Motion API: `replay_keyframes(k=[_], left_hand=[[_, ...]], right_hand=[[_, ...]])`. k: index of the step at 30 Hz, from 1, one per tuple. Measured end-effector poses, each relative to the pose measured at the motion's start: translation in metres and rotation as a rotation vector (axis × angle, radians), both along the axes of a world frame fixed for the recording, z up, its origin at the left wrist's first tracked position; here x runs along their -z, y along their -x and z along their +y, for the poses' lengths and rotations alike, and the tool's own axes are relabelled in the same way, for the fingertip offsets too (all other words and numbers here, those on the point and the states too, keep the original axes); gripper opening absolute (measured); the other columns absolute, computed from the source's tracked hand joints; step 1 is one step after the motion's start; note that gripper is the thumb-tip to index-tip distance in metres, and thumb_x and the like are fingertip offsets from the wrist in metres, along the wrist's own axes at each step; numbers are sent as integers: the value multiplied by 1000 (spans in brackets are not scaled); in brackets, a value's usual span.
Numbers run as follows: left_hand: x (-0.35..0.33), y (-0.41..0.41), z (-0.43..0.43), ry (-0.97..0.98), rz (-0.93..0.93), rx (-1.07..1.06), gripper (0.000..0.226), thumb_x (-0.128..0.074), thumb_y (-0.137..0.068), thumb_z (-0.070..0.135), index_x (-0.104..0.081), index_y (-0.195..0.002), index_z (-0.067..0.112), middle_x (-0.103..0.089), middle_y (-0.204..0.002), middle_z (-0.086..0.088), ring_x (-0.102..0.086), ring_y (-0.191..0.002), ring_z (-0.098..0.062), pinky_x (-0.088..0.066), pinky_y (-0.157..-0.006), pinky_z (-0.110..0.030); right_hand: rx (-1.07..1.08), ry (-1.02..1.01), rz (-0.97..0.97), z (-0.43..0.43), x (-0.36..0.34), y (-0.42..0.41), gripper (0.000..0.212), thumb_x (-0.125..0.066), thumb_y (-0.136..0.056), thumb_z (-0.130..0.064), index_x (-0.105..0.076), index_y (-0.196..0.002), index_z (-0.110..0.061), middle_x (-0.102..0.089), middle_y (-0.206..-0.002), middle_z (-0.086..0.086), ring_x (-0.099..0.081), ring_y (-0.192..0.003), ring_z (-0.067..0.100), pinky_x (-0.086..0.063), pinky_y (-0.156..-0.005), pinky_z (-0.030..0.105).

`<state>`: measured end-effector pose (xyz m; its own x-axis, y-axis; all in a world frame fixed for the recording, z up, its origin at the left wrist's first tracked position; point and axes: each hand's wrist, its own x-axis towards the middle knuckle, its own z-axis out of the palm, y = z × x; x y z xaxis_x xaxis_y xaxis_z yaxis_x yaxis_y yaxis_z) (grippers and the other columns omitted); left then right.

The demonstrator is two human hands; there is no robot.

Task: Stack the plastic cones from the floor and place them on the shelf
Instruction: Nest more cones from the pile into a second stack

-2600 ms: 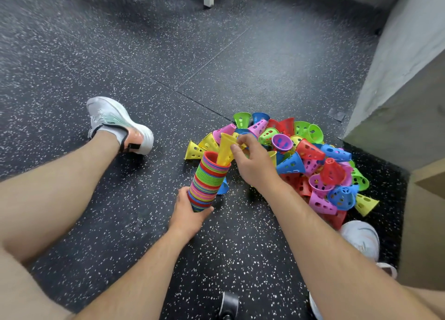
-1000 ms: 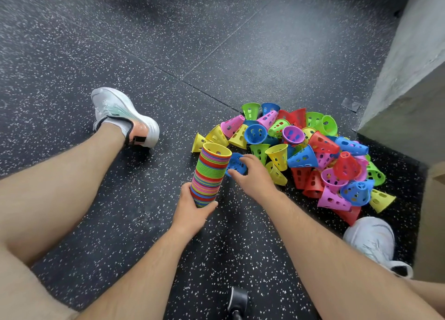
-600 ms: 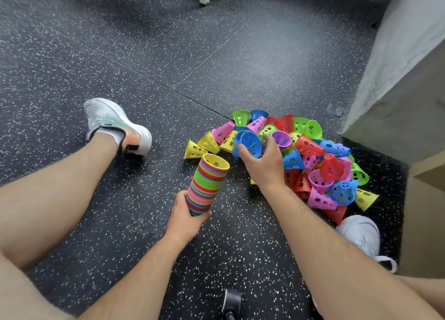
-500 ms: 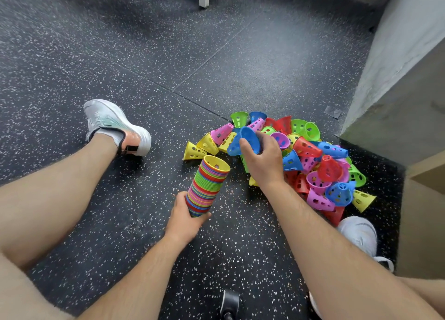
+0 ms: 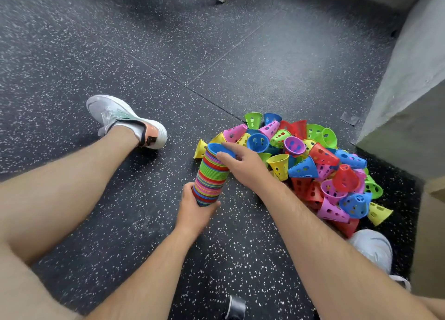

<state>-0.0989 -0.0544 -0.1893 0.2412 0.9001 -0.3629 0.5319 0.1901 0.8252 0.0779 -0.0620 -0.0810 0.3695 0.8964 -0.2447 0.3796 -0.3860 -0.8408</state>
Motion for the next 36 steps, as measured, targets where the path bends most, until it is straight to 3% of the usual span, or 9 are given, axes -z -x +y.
replay_keyframes(k=[6, 8, 10, 13, 16, 20, 24, 29, 36], left_hand=[[-2, 4, 19, 7, -73, -116, 60, -90, -76, 16, -45, -116, 23, -64, -104, 5, -64, -94, -14, -46, -76, -26], [0, 8, 27, 12, -70, -160, 59, -90, -77, 17, -44, -114, 25, -63, -104, 4, -63, -91, -12, -44, -76, -25], [1, 11, 33, 30, -66, -203, 60, -90, -77, 21, -44, -115, 26, -63, -102, 7, -61, -88, -3, -43, -77, -25], [2, 11, 40, 61, -53, -229, 60, -89, -78, 25, -43, -117, 29, -62, -101, 12, -60, -86, 0, -41, -81, -26], [5, 9, 46, 64, -41, -223, 59, -87, -78, 25, -43, -116, 31, -64, -104, 10, -63, -90, -9, -42, -83, -27], [3, 5, 54, 68, -18, -198, 62, -89, -76, 25, -42, -116, 34, -62, -104, 14, -63, -94, -11, -42, -84, -26], [-1, 1, 62, 84, -15, -186, 60, -89, -75, 25, -44, -113, 33, -64, -103, 14, -62, -91, 1, -43, -82, -26], [-3, -5, 71, 73, 13, -189, 60, -89, -71, 29, -45, -111, 35, -67, -107, 6, -67, -92, -14, -54, -85, -36], [1, -16, 64, 35, 36, -107, 67, -90, -72, 32, -43, -119, 37, -62, -113, 9, -64, -105, -20, -50, -93, -37]], right_hand=[[24, -109, 69, 59, 8, -4, 38, -48, -103, -40, -61, -135, -23, -63, -133, -9, -55, -124, 5, -39, -110, 29], [-20, -99, -113, 86, 18, -9, 33, -45, -105, -27, -60, -134, -21, -63, -133, -3, -55, -124, 11, -40, -108, 28], [-237, -6, -431, 110, 36, -13, 37, -46, -102, -16, -58, -137, -21, -58, -139, 3, -50, -131, 20, -38, -109, 32], [-560, 158, -785, 137, 68, -13, 45, -53, -99, -23, -51, -144, -26, -46, -149, 7, -37, -140, 31, -34, -114, 40], [-717, 209, -913, 152, 88, -4, 59, -56, -96, -36, -39, -151, -23, -35, -156, 4, -28, -146, 30, -29, -118, 41], [-681, 218, -1023, 159, 94, 1, 54, -51, -97, -38, -46, -146, -16, -50, -144, 7, -40, -135, 27, -30, -113, 37], [-630, 220, -982, 158, 86, -11, 42, -54, -96, -33, -56, -135, -17, -56, -131, 8, -48, -125, 29, -37, -105, 39], [-421, 44, -662, 146, 50, -40, 22, -49, -100, -18, -61, -118, -17, -59, -119, 9, -53, -113, 31, -42, -89, 37], [-51, -107, -348, 126, -10, -82, 15, -45, -104, -17, -54, -101, -28, -59, -111, 4, -56, -89, 22, -37, -68, 31]])
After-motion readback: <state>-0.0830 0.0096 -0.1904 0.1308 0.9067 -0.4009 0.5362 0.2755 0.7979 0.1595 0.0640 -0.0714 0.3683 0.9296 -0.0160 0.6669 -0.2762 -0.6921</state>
